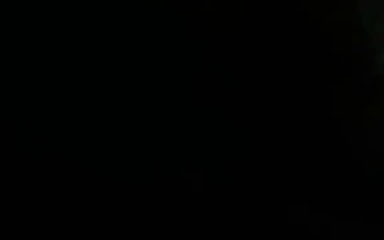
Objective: Sort clothes
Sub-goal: Put the gray wood jacket into the white laundry bin
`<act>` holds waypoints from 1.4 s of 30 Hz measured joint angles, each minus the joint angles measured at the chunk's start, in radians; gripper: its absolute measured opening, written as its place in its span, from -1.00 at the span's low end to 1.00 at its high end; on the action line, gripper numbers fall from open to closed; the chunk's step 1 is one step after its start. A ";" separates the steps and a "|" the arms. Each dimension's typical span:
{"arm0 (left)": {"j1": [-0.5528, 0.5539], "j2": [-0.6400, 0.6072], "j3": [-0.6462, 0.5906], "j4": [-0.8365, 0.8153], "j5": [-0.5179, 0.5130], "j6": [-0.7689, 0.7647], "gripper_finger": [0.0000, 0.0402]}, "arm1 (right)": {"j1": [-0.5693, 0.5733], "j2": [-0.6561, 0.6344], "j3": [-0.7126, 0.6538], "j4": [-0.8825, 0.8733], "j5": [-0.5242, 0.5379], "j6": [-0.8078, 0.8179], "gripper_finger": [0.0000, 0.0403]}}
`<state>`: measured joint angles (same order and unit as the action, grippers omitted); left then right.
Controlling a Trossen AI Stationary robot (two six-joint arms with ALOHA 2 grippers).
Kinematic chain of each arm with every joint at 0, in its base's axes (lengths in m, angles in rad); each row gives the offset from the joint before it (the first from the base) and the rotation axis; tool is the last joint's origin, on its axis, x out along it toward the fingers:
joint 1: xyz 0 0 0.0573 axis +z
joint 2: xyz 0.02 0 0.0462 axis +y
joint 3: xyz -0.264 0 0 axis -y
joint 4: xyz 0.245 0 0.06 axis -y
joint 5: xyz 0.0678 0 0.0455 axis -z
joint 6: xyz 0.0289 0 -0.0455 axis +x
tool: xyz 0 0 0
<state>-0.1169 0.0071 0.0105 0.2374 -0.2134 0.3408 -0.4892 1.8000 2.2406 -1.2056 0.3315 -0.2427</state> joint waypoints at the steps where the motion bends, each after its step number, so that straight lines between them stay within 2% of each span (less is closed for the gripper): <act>1: 0.000 0.000 0.000 -0.006 0.000 0.000 -0.01 | 0.008 -0.008 0.023 0.000 0.036 -0.011 0.10; 4: 0.000 0.000 0.000 -0.031 0.000 0.008 -0.01 | 0.034 -0.036 0.096 0.003 0.101 -0.037 0.24; 7: 0.000 0.000 0.000 -0.028 0.000 0.001 -0.01 | 0.082 -0.079 0.110 0.012 0.103 -0.050 0.33; 10: 0.000 0.000 0.000 -0.029 0.000 -0.017 -0.01 | 0.142 -0.123 0.104 -0.024 0.063 -0.051 0.36; 16: 0.000 0.000 0.000 -0.037 0.000 -0.037 -0.01 | 0.263 -0.191 0.105 -0.232 0.022 0.038 0.37; 21: 0.000 0.000 0.000 -0.039 0.000 -0.035 -0.01 | 0.366 -0.209 0.093 -0.362 -0.082 0.161 0.37; 26: 0.000 0.000 0.000 -0.040 0.000 -0.030 -0.01 | 0.509 -0.258 -0.013 -0.358 -0.097 0.216 0.37; 32: 0.000 0.000 0.000 -0.040 0.000 -0.034 -0.01 | 0.656 -0.276 -0.200 -0.359 0.029 0.278 0.37; 42: 0.000 0.000 0.000 -0.041 0.000 -0.031 -0.01 | 0.864 -0.283 -0.602 -0.365 0.232 0.425 0.37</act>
<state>-0.1166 0.0074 0.0101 0.1963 -0.2134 0.3096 0.3748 1.5173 1.6390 -1.5704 0.5634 0.1823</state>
